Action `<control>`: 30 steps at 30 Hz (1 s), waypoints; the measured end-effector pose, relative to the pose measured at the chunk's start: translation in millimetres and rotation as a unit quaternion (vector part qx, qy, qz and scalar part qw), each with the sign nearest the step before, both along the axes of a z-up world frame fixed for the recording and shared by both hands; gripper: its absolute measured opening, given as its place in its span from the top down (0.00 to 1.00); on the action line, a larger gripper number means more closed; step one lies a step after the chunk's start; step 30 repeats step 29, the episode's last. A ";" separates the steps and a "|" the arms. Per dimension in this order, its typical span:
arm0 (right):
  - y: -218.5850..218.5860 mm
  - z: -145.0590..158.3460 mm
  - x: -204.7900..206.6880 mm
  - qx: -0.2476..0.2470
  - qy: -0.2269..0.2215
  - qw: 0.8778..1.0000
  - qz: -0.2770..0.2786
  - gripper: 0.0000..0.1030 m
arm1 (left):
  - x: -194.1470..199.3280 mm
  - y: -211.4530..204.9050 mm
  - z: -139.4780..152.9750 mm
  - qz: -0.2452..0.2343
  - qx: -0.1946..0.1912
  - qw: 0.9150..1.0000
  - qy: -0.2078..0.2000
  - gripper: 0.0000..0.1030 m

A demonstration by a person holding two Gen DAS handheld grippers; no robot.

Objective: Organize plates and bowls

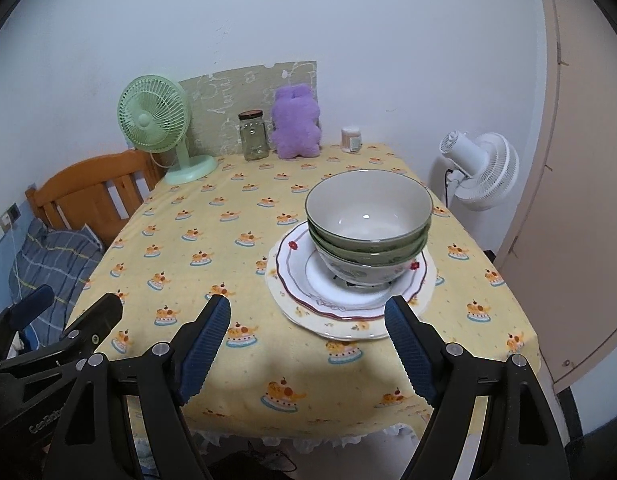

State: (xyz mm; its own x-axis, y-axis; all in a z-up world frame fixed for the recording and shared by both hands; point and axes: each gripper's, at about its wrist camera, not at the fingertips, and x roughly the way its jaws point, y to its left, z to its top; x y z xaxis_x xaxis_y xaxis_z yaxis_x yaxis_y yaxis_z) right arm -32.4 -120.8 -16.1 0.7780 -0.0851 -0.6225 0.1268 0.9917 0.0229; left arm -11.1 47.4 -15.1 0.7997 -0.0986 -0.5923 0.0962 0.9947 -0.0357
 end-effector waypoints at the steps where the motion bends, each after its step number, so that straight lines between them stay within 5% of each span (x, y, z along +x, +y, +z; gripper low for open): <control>1: -0.1 -0.2 -1.2 0.000 0.000 1.000 0.000 0.20 | -1.2 -0.2 -0.3 0.001 -0.001 1.000 0.001 0.05; 30: -3.9 2.5 -22.8 -0.002 -0.013 1.000 0.006 0.19 | -26.6 -0.1 4.4 0.012 0.000 1.000 -0.012 0.00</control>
